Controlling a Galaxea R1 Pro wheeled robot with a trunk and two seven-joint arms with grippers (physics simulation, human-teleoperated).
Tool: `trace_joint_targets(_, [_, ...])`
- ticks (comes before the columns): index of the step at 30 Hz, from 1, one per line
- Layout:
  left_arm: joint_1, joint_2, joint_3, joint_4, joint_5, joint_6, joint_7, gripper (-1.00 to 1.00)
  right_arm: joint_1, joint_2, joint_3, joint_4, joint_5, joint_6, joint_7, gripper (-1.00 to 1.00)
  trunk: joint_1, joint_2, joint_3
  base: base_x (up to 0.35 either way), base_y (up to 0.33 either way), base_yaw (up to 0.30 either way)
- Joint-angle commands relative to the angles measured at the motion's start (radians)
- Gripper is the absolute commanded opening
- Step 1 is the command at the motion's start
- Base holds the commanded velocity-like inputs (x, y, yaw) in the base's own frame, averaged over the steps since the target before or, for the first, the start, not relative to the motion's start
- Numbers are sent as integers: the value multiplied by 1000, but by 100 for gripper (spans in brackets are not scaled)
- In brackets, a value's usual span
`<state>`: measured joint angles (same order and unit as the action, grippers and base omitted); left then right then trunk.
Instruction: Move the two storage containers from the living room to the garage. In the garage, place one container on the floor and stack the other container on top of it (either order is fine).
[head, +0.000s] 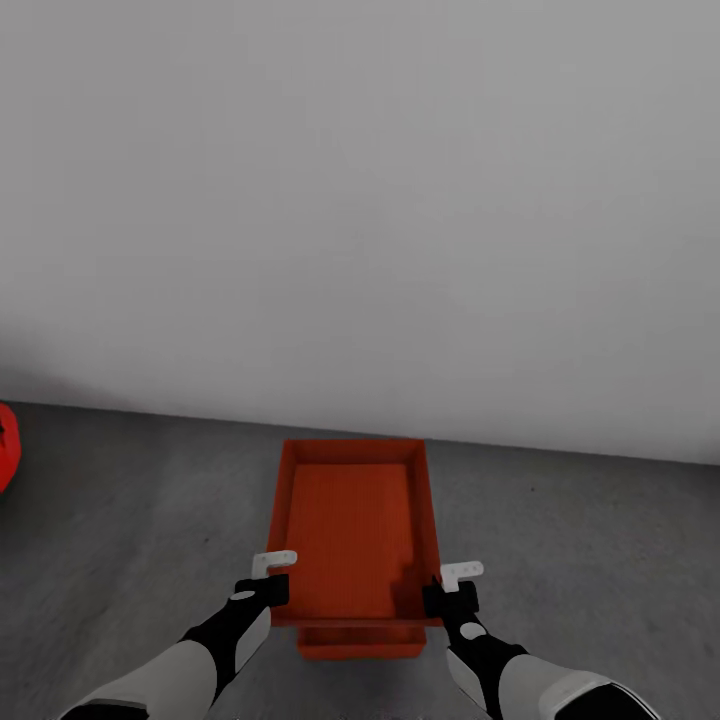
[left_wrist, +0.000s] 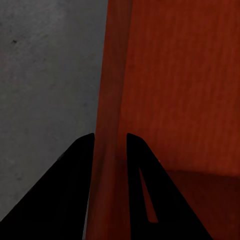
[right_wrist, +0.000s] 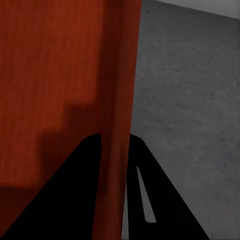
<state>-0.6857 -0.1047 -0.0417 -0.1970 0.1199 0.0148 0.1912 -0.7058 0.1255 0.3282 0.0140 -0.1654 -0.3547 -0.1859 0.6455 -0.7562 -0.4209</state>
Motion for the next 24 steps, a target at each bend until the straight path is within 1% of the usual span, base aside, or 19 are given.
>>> trace_joint_targets(1, [0,11,6,2,7,2,11,-100,-1,0,-20,-2,-11,-18,-4,-100,0,-1,-3,0,0,0])
trace_joint_targets(24, [0,9,6,-1,7,2,11,-100,-1,0,-20,-2,-11,-18,-4,-100,0,-1,-39,0,0,0])
